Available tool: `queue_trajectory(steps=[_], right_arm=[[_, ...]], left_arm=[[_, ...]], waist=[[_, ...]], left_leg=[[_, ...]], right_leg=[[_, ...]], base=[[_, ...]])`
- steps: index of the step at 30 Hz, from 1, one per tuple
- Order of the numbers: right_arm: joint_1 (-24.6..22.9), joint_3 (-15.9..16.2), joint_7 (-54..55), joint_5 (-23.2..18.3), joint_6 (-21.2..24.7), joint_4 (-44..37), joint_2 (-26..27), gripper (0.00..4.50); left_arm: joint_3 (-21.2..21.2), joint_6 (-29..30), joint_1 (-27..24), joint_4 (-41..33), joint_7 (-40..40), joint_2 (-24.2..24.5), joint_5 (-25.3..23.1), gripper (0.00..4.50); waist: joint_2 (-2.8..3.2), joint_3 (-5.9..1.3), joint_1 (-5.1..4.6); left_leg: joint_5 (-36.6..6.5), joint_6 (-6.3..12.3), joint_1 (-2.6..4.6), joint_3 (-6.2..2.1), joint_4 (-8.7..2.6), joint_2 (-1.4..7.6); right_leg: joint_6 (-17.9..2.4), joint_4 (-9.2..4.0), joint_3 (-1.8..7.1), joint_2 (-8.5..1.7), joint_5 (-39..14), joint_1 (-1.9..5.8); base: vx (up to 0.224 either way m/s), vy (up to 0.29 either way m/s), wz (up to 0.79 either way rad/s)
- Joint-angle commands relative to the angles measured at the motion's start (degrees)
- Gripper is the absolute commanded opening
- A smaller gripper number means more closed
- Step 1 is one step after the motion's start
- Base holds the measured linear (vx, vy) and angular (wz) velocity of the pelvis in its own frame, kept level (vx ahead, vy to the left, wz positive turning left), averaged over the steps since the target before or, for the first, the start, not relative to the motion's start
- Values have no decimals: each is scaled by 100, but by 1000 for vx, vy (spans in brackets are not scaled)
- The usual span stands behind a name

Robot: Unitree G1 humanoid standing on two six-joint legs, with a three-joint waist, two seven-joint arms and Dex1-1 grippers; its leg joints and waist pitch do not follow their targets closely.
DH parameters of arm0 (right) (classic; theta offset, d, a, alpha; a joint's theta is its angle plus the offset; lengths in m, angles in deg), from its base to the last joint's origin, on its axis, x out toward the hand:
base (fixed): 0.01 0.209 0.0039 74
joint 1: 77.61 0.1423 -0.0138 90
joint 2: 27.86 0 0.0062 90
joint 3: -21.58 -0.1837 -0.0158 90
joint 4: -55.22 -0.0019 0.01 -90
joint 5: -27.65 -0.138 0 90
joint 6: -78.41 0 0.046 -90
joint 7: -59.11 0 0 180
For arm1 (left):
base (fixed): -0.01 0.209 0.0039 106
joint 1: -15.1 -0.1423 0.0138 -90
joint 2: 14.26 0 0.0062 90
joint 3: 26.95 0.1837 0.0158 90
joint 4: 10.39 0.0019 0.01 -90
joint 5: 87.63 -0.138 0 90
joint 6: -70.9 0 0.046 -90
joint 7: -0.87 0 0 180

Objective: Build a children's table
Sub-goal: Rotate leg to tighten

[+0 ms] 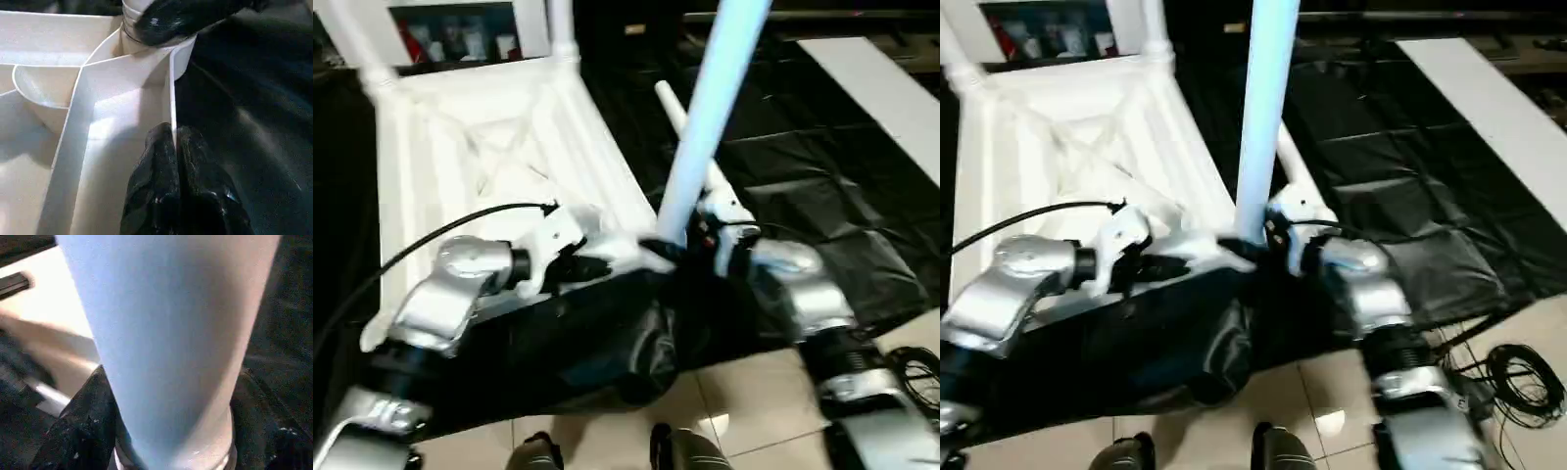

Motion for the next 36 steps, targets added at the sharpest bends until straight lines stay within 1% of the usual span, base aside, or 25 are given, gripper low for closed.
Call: queue_trajectory(steps=[1, 2, 3, 4, 5, 6, 7, 10, 12, 14, 17, 18, 20, 21, 23, 24, 25, 26, 27, 30, 31, 32, 34, 35, 36], right_arm=[[-94, 6, 1144, 233, 371, 527, 445, 265], [-51, -15, 1379, 256, 371, 621, 550, 264], [-25, -23, 1510, 274, 365, 676, 607, 264], [70, -92, 1846, 273, 339, 853, 763, 264], [220, -201, 2350, 255, 306, 1119, 992, 264], [388, -319, 2806, 224, 246, 1391, 1231, 264], [454, -319, 2938, 253, 210, 1470, 1315, 264], [513, -311, 3014, 281, 150, 1529, 1396, 264], [646, -307, 3084, 362, 33, 1648, 1571, 264], [707, -268, 2862, 384, -73, 1701, 1632, 264], [691, -286, 2492, 262, -124, 1648, 1656, 264], [677, -312, 2383, 180, -136, 1594, 1661, 320], [632, -275, 2172, 119, -177, 1382, 1593, 336], [616, -240, 2053, 114, -164, 1274, 1529, 343], [584, -124, 1739, 172, -123, 979, 1342, 353], [549, -58, 1523, 155, -59, 793, 1243, 362], [486, 14, 1247, 99, 28, 548, 1110, 380], [444, 59, 1070, 59, 85, 391, 1024, 380], [423, 73, 953, 44, 107, 311, 977, 389], [147, 173, 112, -259, 401, -397, 512, 389], [42, 188, -178, -339, 504, -642, 352, 389], [-103, 240, -573, -415, 574, -923, 109, 389], [-281, 316, -1006, -490, 640, -1217, -195, 389], [-311, 329, -1078, -502, 654, -1267, -251, 389], [-417, 371, -1372, -567, 732, -1455, -436, 389]], left_arm=[[241, 374, 3, 299, -636, -420, -191, 0], [225, 452, 47, 350, -811, -534, -222, 0], [212, 496, 73, 382, -918, -601, -241, 0], [207, 623, 147, 474, -1155, -750, -310, 0], [233, 732, 252, 626, -1486, -945, -446, 0], [315, 819, 355, 768, -1735, -1099, -601, 0], [361, 832, 394, 816, -1796, -1140, -662, 0], [396, 855, 434, 858, -1852, -1169, -701, 0], [442, 913, 516, 926, -1944, -1183, -828, 0], [421, 950, 550, 947, -1943, -1139, -879, 0], [396, 965, 559, 956, -1913, -1088, -901, 0], [392, 969, 559, 955, -1905, -1060, -896, 0], [418, 979, 545, 939, -1818, -956, -878, 0], [441, 974, 532, 915, -1725, -890, -858, 0], [554, 937, 464, 750, -1362, -666, -832, 0], [573, 849, 426, 665, -1199, -567, -799, 0], [551, 840, 387, 577, -1080, -468, -755, 0], [531, 842, 363, 523, -1015, -409, -727, 0], [519, 853, 350, 491, -981, -373, -710, 0], [519, 389, 168, 225, -338, 76, -521, 0], [525, 192, 86, 119, -77, 246, -417, 0], [499, 44, -55, -74, 340, 466, -210, 0], [437, -50, -209, -283, 743, 691, -5, 0], [425, -58, -230, -312, 797, 726, 20, 0], [415, -102, -306, -417, 1016, 861, 100, 0]], waist=[[17, -267, 1], [7, -281, -15], [12, -291, -19], [30, -280, -30], [24, -270, -45], [7, -266, -59], [32, -266, -60], [24, -260, -63], [12, -267, -71], [18, -262, -83], [6, -244, -77], [7, -245, -73], [-5, -243, -67], [9, -242, -67], [-31, -265, -100], [-24, -266, -97], [-29, -277, -99], [-15, -295, -76], [-17, -289, -92], [-8, -280, -68], [-8, -288, -71], [-1, -296, -58], [38, -327, -47], [42, -349, -44], [41, -349, -48]], left_leg=[[-1765, -7, 65, -9, -402, 37], [-1871, -56, 60, -34, -412, 23], [-1878, -56, 63, -34, -412, 27], [-1985, -54, 96, -24, -415, 26], [-2043, -66, 100, -25, -418, 16], [-2164, -85, 102, -42, -419, -2], [-2238, -105, 108, -67, -434, 1], [-2440, -67, 108, -72, -454, 7], [-2434, -58, 77, -83, -477, 13], [-2470, -69, 61, -88, -490, 12], [-2629, -30, 75, -90, -488, 3], [-2617, -25, 80, -89, -488, 3], [-2569, 18, 59, -91, -499, 2], [-2561, 25, 58, -93, -503, 5], [-2291, 43, -64, -132, -544, 3], [-2221, 42, -79, -138, -550, 4], [-2103, 74, -63, -122, -536, 6], [-1953, 118, -24, -76, -497, 23], [-1861, 135, -14, -50, -489, 29], [-1815, 187, 1, -31, -481, 27], [-1713, 231, -24, -42, -493, 44], [-1640, 252, -29, -40, -489, 48], [-1309, 298, 10, 0, -446, 65], [-1043, 332, 36, 34, -415, 63], [-916, 369, 31, 41, -408, 62]], right_leg=[[-760, -544, 177, -314, -2917, 228], [-658, -547, 160, -312, -3124, 246], [-632, -553, 160, -315, -3094, 241], [-604, -574, 160, -292, -3036, 191], [-596, -581, 157, -281, -3070, 177], [-508, -606, 145, -288, -3265, 177], [-445, -618, 129, -297, -3343, 170], [-391, -641, 117, -284, -3216, 144], [-411, -624, 114, -284, -3071, 167], [-439, -617, 105, -278, -2964, 179], [-352, -667, 108, -299, -3299, 153], [-333, -677, 111, -304, -3347, 147], [-264, -687, 114, -305, -3434, 153], [-260, -691, 116, -309, -3449, 150], [-242, -651, 103, -324, -3350, 255], [-250, -647, 96, -328, -3339, 259], [-260, -653, 107, -315, -3222, 257], [-355, -638, 139, -310, -2866, 218], [-535, -609, 148, -294, -2542, 210], [-655, -615, 143, -292, -2458, 229], [-715, -581, 146, -290, -2285, 268], [-742, -578, 145, -292, -2175, 275], [-1016, -500, 148, -268, -1468, 275], [-1219, -439, 150, -250, -937, 284], [-1298, -414, 150, -238, -684, 294]], base=[[0, 0, 0], [0, 0, 0], [0, 0, 0], [0, 0, 0], [0, 0, 0], [0, 0, 0], [0, 0, 0], [0, 0, 0], [0, 0, 0], [0, 0, 0], [0, 0, 0], [0, 0, 0], [0, 0, 0], [0, 0, 0], [0, 0, 0], [0, 0, 0], [0, 0, 0], [0, 0, 0], [0, 0, 0], [0, 0, 0], [50, -14, 1], [50, -14, 1], [74, -7, 2], [84, -3, 3], [87, 8, 4]])
